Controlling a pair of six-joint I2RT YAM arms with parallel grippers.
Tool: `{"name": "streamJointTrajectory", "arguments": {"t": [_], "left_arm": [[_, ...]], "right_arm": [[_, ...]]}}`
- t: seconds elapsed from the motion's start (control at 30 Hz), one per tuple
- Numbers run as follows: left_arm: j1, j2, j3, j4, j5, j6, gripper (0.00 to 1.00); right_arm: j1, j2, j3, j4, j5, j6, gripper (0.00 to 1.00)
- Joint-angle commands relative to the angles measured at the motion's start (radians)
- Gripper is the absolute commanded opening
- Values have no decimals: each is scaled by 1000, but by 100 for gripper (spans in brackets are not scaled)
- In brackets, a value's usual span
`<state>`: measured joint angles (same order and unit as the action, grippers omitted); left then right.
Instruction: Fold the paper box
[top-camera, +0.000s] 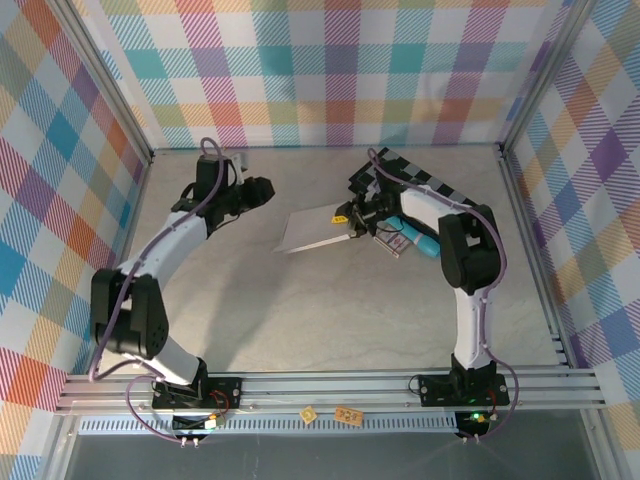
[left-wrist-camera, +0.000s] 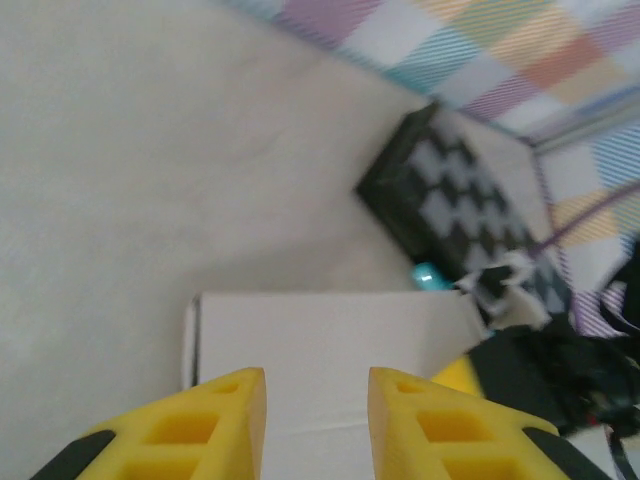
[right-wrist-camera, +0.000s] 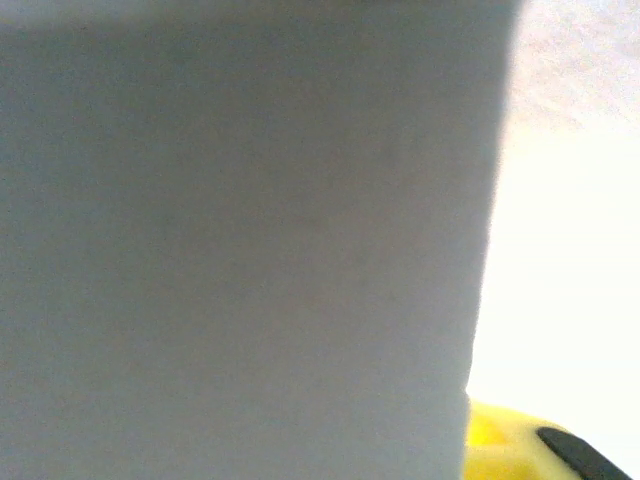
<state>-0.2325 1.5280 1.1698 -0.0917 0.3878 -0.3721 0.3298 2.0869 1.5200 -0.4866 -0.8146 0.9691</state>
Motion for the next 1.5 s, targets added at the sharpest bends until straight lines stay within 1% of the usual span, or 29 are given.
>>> {"name": "streamJointTrajectory", "arguments": {"t": [0.0,0.07,0.13,0.23,0.33,0.5,0.53,0.63,0.7,0.77,0.8,0.93,1.03,1.17,1.3,1.47], "left_arm": [[-108,-81,-62,144,70,206,32],[-175,-115,-86,137,128,317,32],[-251,-151,-102,71,137,449,36],[-322,-176,-93,-95,185,604,40],[-365,-196,-85,-270,211,752,42],[-418,-204,-88,-479,159,1008,45],[-430,-200,-86,-519,134,1047,46],[-454,-191,-95,-569,75,1123,47],[-470,-189,-108,-573,25,1156,53],[-495,-190,-139,-533,-80,1165,53],[-500,-195,-159,-497,-111,1165,54],[-503,-183,-221,-350,-175,1135,54],[-505,-151,-209,-332,-138,1125,54],[-509,-158,-206,-310,-107,1098,55],[-511,-146,-201,-326,-42,1076,55],[-518,-134,-203,-307,-39,1055,56]], "right_arm": [[-28,-53,-68,-257,10,92,32],[-41,-82,-115,-302,-9,91,32],[-57,-124,-190,-302,-32,114,33],[-86,-188,-293,-284,-64,152,33],[-105,-209,-331,-310,-84,142,34],[-132,-212,-380,-317,-139,155,35],[-136,-213,-387,-315,-148,160,35],[-141,-207,-402,-312,-176,175,36],[-142,-202,-403,-319,-195,175,36],[-142,-202,-399,-332,-204,167,36],[-142,-201,-391,-348,-203,155,36],[-143,-206,-392,-391,-208,127,36],[-144,-211,-402,-397,-198,122,35],[-146,-207,-423,-358,-199,150,35],[-150,-201,-428,-333,-206,171,35],[-155,-195,-417,-333,-211,173,35]]}}
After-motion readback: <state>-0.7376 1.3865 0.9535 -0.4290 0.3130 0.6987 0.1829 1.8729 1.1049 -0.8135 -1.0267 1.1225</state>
